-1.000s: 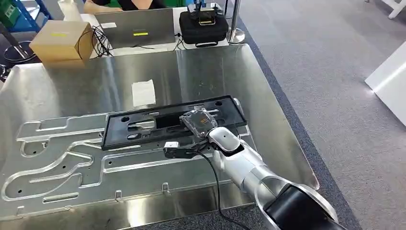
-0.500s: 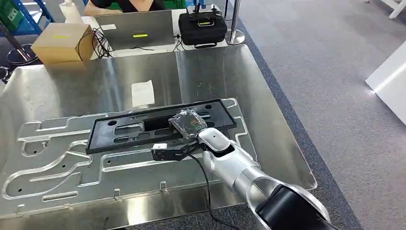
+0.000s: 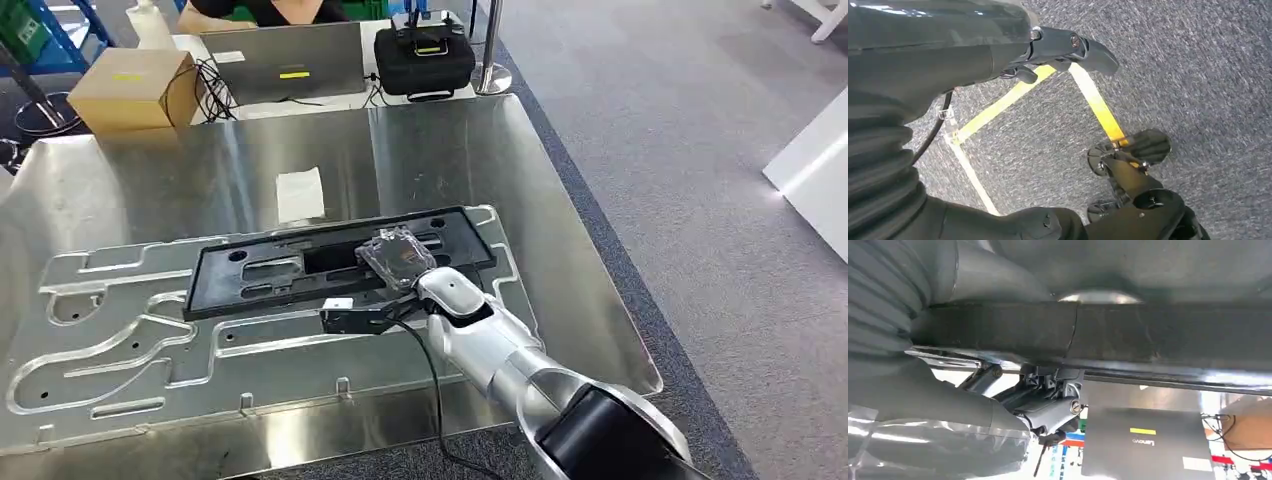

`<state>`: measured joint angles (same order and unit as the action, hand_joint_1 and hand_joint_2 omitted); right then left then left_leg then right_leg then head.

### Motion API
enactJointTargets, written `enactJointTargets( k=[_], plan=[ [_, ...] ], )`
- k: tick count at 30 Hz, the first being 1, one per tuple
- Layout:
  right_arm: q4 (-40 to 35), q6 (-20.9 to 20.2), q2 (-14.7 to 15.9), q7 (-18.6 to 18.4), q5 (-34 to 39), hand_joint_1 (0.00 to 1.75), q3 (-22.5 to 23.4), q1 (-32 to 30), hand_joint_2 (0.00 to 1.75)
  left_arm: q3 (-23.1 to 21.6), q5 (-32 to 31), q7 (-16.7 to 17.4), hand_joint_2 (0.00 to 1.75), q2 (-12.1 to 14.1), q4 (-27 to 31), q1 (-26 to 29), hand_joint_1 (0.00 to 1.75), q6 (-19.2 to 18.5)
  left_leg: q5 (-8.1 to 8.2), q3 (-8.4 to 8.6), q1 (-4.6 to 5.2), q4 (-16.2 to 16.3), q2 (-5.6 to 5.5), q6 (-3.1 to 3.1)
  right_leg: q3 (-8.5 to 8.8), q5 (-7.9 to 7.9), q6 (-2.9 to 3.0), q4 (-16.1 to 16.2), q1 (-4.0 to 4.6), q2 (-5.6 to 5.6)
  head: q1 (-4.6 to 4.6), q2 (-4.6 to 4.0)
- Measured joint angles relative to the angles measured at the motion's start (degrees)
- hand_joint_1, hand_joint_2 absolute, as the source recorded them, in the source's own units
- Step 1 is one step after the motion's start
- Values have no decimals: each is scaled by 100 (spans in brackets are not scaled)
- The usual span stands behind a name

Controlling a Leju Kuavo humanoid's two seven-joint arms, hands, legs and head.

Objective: Take the parts from the cabinet and place them on the table.

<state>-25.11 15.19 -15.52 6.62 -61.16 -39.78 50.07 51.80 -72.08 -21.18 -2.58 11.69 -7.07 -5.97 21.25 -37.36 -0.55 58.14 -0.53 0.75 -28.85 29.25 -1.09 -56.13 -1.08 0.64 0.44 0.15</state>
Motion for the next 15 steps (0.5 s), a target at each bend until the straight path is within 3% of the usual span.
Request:
enactJointTargets(
  k=[15],
  plan=[
    [52,17,173,-4,133,0,63,-62,0,-4,-7,-87,175,0,0,20,0,-2,0,-1,5,2,-1,1,-3,-14,-23,0,-4,-1,0,2]
  ],
)
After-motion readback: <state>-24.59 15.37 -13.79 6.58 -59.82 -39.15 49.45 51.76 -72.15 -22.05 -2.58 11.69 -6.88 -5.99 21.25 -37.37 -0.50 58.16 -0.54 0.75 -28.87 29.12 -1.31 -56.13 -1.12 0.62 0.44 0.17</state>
